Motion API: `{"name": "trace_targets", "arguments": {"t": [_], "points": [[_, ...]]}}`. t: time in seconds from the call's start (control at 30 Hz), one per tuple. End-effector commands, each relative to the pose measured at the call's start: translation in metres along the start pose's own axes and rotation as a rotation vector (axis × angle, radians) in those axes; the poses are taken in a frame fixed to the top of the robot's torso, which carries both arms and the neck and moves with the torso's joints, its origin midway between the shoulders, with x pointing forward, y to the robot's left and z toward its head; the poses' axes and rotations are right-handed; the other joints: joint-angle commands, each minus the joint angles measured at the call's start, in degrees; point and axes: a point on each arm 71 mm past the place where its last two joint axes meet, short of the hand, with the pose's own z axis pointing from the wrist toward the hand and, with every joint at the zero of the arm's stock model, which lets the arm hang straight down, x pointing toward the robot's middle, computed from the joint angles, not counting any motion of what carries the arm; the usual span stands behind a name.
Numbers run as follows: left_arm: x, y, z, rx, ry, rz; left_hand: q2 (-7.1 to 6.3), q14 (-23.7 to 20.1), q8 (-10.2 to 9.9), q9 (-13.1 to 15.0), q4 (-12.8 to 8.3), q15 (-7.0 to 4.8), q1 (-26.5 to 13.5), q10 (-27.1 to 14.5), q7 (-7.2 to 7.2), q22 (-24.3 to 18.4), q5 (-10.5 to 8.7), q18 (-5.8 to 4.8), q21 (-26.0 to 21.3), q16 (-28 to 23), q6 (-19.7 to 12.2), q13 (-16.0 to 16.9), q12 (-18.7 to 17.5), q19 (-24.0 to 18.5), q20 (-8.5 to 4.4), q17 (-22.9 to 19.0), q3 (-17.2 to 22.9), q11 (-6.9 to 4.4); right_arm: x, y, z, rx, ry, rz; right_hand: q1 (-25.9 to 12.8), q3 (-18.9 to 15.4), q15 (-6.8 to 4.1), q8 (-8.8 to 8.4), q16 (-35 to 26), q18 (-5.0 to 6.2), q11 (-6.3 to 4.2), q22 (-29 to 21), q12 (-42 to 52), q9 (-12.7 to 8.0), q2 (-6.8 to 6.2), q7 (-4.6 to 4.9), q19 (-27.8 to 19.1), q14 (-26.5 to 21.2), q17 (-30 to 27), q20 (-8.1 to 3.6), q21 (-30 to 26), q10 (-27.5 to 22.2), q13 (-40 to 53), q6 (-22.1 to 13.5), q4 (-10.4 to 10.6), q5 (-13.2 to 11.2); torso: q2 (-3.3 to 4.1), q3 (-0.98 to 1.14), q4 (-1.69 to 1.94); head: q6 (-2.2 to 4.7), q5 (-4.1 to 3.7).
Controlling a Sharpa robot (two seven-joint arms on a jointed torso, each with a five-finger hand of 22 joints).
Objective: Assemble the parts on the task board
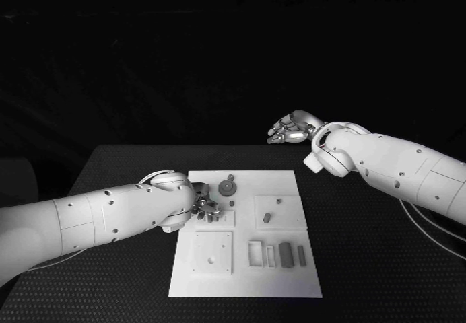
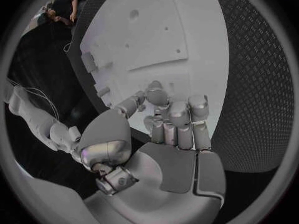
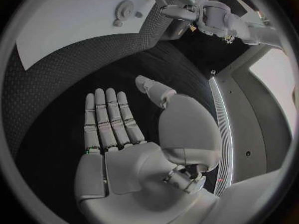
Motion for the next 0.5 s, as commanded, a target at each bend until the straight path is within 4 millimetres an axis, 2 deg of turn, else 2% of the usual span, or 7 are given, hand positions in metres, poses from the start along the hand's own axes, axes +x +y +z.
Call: {"name": "trace_targets", "arguments": {"t": [0.03,0.17,0.33,0.5], "points": [[0.0008,-0.0024,-0.0001,0.016,0.008,-0.019,2.08,0.11,-0.28,0.00,-0.16,-0.37,0.31,0.16,0.10,0.02,0.91,0.74,-0.33,-0.23,-0.33,0.01,-0.38,0.20,-6.64,-0.05,-0.19,0.11,0.0011,0.0001,0.0000,-0.002,0.016,-0.004,-0.52,-0.27,0.06,0.27,-0.19,-0.52,0.00,0.07,-0.18,-0.08,0.19,-0.05,-0.35,-0.47,-0.07,0.05,-0.29,0.20,-0.06,-0.26,-0.08,0.17,0.01,-0.03,0.02,-0.05,-0.01],[0.0012,-0.0031,0.0000,0.023,0.014,-0.030,3.26,0.06,-0.34,0.02,-0.43,-0.34,0.25,0.14,0.15,0.06,1.28,0.68,-0.34,-0.25,-0.35,0.04,-0.42,0.10,-6.58,-0.05,-0.49,0.10,0.0011,-0.0001,0.0000,-0.002,0.017,-0.004,-0.52,-0.27,0.06,0.28,-0.19,-0.52,0.00,0.08,-0.18,-0.09,0.19,-0.04,-0.36,-0.48,-0.07,0.05,-0.30,0.20,-0.06,-0.26,-0.08,0.17,0.03,-0.03,-0.03,-0.02,0.02],[0.0012,-0.0033,0.0001,0.027,0.016,-0.037,5.96,-0.07,-0.48,0.02,-1.32,-0.28,0.97,0.03,0.21,0.14,1.75,0.63,-0.34,-0.30,-0.44,0.09,-0.52,-0.09,-6.54,-0.06,-0.25,0.17,0.0011,-0.0003,0.0000,0.000,0.019,-0.004,-0.55,-0.29,0.07,0.29,-0.18,-0.53,0.00,0.10,-0.18,-0.09,0.21,-0.04,-0.36,-0.49,-0.07,0.06,-0.31,0.20,-0.06,-0.26,-0.06,0.18,-0.01,-0.03,-0.02,-0.05,0.04],[0.0016,-0.0036,0.0003,0.034,0.025,-0.053,6.52,-0.12,-0.52,0.02,-1.39,-0.25,0.90,0.01,0.23,0.16,1.93,0.58,-0.35,-0.31,-0.45,0.11,-0.54,-0.15,-6.50,-0.07,-0.28,0.20,0.0013,-0.0005,0.0001,0.001,0.021,-0.004,-0.56,-0.29,0.07,0.29,-0.17,-0.53,0.00,0.11,-0.18,-0.10,0.22,-0.04,-0.37,-0.50,-0.06,0.07,-0.32,0.20,-0.06,-0.26,-0.05,0.19,0.03,-0.04,-0.01,-0.10,0.01]]}}
